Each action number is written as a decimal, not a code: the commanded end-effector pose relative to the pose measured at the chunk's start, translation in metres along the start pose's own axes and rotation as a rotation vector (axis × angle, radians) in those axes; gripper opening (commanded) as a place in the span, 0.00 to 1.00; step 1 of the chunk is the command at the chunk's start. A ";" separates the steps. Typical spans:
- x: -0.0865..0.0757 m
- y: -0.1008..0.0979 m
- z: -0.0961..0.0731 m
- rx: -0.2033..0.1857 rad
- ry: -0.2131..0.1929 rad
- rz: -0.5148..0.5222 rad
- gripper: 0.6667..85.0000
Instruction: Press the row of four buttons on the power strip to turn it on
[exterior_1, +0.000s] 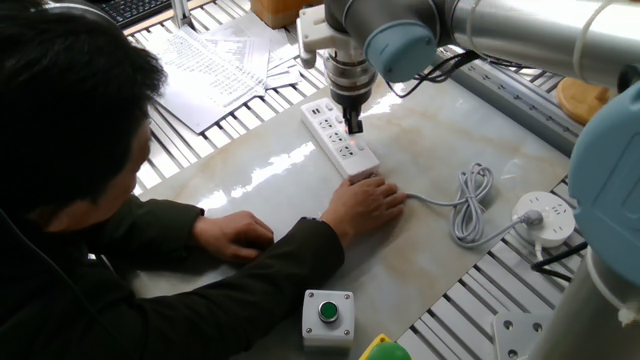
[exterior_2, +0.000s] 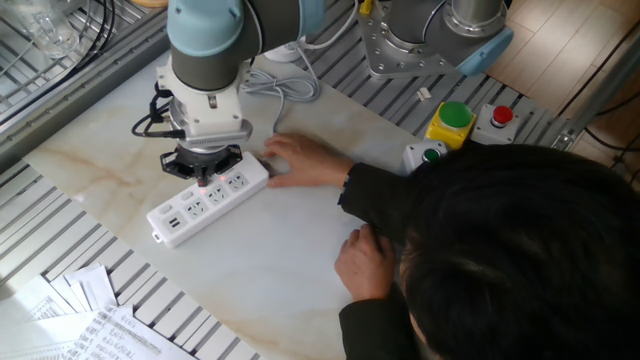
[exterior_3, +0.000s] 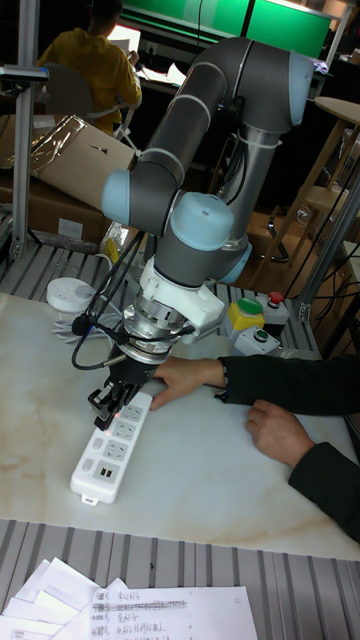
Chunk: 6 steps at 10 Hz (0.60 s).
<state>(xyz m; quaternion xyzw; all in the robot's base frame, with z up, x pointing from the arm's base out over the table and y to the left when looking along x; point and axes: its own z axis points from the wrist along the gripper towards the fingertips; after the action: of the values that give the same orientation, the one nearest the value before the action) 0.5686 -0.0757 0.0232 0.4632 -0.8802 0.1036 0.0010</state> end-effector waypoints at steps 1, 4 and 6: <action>-0.002 0.012 -0.009 0.011 0.013 0.032 0.00; -0.015 0.013 -0.052 0.033 0.042 0.064 0.00; -0.021 -0.015 -0.037 0.072 0.007 0.011 0.00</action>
<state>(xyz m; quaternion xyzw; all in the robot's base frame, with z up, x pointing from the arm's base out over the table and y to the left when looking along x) 0.5714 -0.0596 0.0563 0.4503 -0.8830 0.1326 0.0039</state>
